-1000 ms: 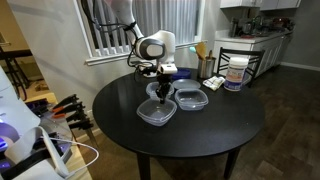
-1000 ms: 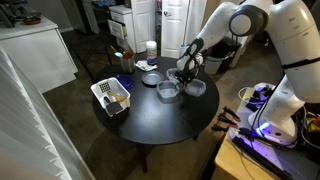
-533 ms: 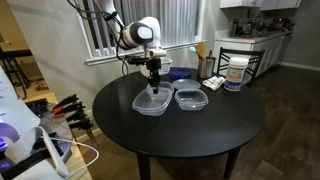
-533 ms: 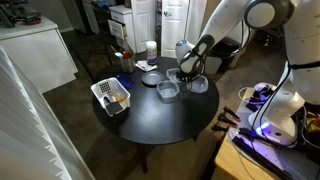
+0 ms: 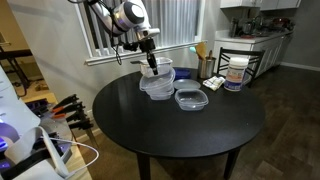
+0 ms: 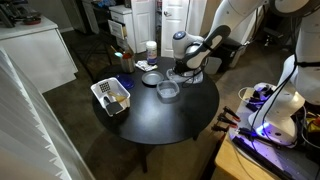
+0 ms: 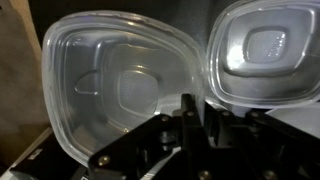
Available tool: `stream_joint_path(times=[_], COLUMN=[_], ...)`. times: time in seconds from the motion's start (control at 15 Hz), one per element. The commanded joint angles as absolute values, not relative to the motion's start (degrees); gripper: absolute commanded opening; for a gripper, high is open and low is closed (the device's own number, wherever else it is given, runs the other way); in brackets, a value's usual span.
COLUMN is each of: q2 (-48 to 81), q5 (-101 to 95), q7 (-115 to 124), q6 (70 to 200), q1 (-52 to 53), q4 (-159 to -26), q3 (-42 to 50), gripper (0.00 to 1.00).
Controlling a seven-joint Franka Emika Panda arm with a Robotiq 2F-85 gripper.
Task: Stack the lunchboxes
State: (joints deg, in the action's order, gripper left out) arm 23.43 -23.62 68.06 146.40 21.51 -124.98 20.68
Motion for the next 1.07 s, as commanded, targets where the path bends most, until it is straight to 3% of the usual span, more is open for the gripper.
stream_joint_path(times=[0.0,0.47,1.0], q2=[21.46,26.86,37.28], q5=[-26.12,-21.55,-10.18], q7=[68.02,65.1,54.95], q6=[152.67,159.75,156.04], q1=[17.53,13.95,11.36], q4=[-125.91,-121.25,-108.23], q3=[16.81,12.47,6.2], gripper=[0.01,0.01,0.01])
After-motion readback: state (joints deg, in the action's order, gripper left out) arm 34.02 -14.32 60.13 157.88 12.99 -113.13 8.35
